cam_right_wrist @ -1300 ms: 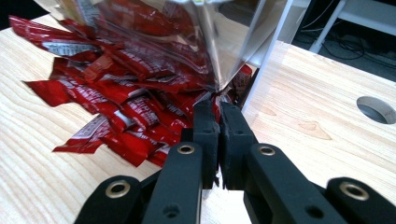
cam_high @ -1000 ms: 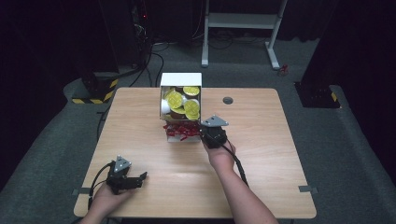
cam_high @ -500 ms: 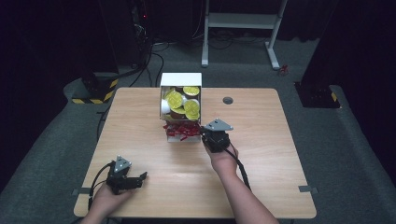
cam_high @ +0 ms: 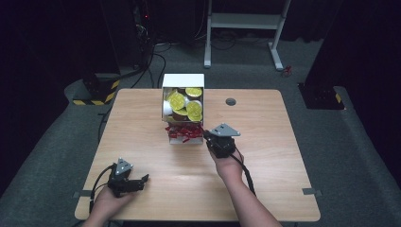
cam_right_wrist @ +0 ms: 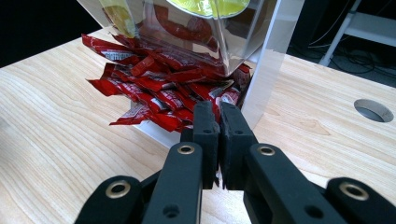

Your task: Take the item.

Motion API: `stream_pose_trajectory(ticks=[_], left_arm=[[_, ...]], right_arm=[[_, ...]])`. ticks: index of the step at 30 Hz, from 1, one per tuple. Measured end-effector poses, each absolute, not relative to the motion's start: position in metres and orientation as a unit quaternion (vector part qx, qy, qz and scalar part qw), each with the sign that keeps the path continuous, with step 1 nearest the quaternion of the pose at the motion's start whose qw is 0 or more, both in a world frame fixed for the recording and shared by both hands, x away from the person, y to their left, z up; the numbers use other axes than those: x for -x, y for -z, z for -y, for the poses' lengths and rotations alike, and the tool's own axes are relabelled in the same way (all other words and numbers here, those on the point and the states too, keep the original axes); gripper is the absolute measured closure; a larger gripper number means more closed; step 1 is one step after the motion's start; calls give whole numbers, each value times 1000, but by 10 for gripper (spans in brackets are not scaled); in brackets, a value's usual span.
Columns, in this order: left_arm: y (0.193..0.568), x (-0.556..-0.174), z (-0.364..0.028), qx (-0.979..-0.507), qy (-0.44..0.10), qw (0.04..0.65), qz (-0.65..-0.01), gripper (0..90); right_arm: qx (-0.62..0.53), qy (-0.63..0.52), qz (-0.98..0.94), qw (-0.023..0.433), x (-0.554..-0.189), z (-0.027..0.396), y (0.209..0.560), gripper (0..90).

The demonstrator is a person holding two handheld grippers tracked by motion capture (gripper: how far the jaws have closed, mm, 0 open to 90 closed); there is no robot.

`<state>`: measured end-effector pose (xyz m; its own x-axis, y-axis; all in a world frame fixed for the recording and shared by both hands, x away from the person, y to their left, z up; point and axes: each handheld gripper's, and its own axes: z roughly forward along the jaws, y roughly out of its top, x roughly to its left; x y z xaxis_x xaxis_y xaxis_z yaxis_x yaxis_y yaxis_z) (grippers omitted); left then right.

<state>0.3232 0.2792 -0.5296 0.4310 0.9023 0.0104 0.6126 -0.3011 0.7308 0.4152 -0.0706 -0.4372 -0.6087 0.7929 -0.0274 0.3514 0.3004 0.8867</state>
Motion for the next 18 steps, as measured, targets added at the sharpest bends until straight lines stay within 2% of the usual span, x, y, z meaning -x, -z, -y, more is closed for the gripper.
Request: stream_pose_trajectory(ticks=[18], left_arm=[[530,-323,-279,-775,-218,336,-489,138]], right_arm=[[-367,-479,-762,238,-401,81,436,869]])
